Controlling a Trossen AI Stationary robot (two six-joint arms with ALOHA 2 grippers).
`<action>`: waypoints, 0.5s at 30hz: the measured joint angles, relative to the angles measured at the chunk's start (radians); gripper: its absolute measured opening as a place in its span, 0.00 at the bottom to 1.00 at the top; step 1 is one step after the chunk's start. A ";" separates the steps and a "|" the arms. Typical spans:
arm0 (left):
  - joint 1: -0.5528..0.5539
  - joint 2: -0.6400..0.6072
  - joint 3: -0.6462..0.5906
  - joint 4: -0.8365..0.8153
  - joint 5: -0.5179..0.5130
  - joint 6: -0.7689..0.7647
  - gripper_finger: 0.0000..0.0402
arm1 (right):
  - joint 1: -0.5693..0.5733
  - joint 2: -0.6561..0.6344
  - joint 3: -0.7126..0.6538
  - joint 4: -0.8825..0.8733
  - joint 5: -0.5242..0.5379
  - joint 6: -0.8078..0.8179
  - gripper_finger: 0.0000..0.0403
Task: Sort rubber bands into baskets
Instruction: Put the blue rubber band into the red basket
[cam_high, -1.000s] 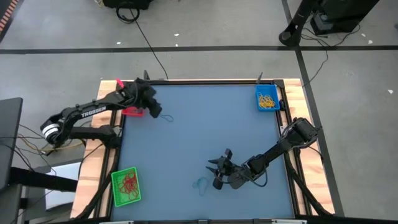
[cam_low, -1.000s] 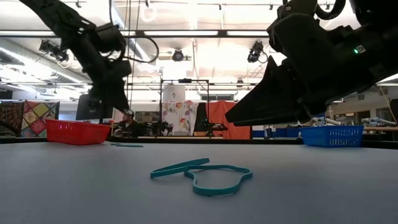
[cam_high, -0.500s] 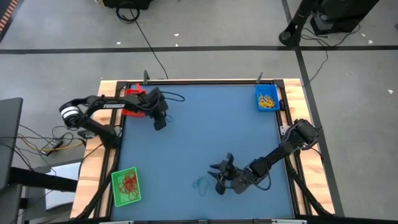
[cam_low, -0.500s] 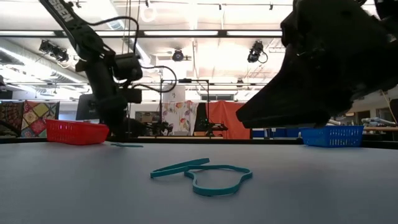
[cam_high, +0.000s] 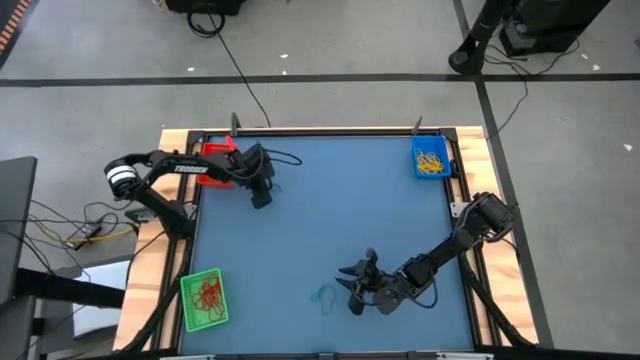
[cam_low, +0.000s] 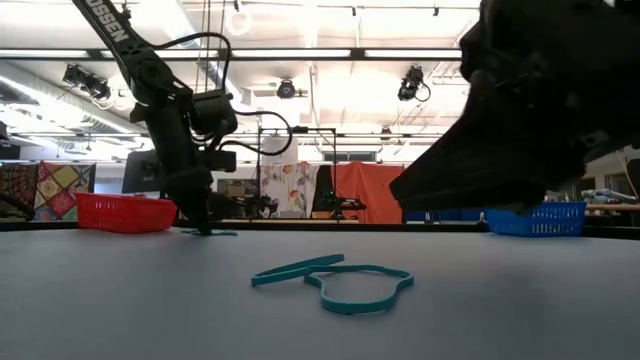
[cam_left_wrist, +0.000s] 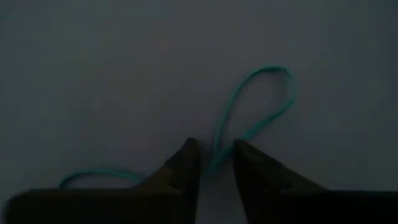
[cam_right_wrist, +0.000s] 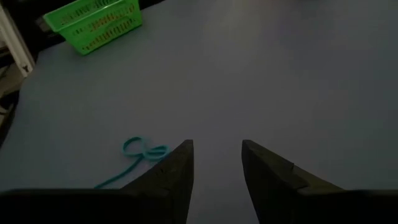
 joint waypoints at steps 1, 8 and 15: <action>-0.008 0.000 0.000 0.001 0.002 0.001 0.22 | 0.004 0.000 0.000 -0.001 0.000 0.000 0.37; -0.037 -0.004 0.001 0.000 0.013 -0.014 0.02 | 0.024 0.000 0.000 -0.001 0.005 0.008 0.33; -0.056 -0.107 0.020 -0.029 0.031 -0.039 0.01 | 0.037 0.000 0.000 -0.011 0.026 0.040 0.31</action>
